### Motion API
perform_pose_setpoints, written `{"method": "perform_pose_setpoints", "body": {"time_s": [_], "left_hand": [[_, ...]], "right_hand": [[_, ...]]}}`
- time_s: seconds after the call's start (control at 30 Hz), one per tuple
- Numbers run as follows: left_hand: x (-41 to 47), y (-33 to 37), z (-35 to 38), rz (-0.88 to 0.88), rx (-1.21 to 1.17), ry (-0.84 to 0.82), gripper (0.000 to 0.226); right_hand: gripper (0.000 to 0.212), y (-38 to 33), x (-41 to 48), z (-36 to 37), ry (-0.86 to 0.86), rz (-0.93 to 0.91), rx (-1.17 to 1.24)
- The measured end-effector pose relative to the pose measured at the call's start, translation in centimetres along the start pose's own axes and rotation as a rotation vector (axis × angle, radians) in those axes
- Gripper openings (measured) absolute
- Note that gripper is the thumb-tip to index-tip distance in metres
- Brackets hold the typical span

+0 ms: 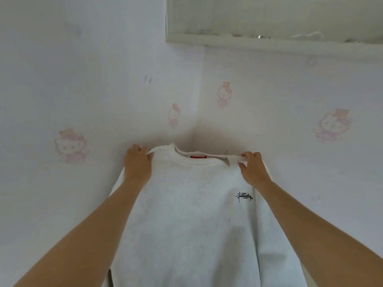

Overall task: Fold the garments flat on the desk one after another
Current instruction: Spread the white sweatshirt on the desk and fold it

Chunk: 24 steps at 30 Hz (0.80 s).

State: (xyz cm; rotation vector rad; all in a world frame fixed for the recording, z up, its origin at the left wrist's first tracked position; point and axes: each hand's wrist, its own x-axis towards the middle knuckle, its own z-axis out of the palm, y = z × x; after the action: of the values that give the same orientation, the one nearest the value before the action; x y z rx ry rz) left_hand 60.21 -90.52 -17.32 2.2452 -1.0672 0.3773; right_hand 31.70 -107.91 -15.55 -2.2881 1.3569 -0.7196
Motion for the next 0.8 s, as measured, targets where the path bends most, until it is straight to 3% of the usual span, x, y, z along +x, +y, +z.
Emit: {"method": "perform_pose_setpoints", "body": {"time_s": [0.1,0.23,0.3,0.4,0.53,0.7,0.8], "left_hand": [[-1.4,-1.7,6.1,0.044,-0.037,-0.117,0.02],[-6.3,-3.5,12.9,0.105,-0.038,-0.334,0.053],[-9.3,-3.9,14.9,0.16,0.014,-0.35,0.064],[-14.9,-4.4,15.8,0.232,-0.004,-0.374,0.06],[-27.5,-5.0,15.2,0.257,-0.129,-0.581,0.048],[-41.6,-4.9,11.7,0.129,-0.074,-0.754,0.044],[-47.9,-4.7,8.2,0.033,-0.044,-0.75,0.047]], "right_hand": [[0.06,2.8,1.7,5.8,-0.172,0.088,-0.088],[0.075,5.9,0.3,12.7,-0.428,0.074,-0.134],[0.073,7.5,-1.4,14.8,-0.488,0.055,-0.135],[0.057,9.7,-5.1,16.2,-0.509,0.079,-0.058],[0.037,14.0,-14.5,15.5,-0.604,0.041,-0.021],[0.056,17.9,-25.6,13.3,-0.594,0.037,0.008],[0.07,19.8,-32.1,11.5,-0.563,0.075,0.054]]}}
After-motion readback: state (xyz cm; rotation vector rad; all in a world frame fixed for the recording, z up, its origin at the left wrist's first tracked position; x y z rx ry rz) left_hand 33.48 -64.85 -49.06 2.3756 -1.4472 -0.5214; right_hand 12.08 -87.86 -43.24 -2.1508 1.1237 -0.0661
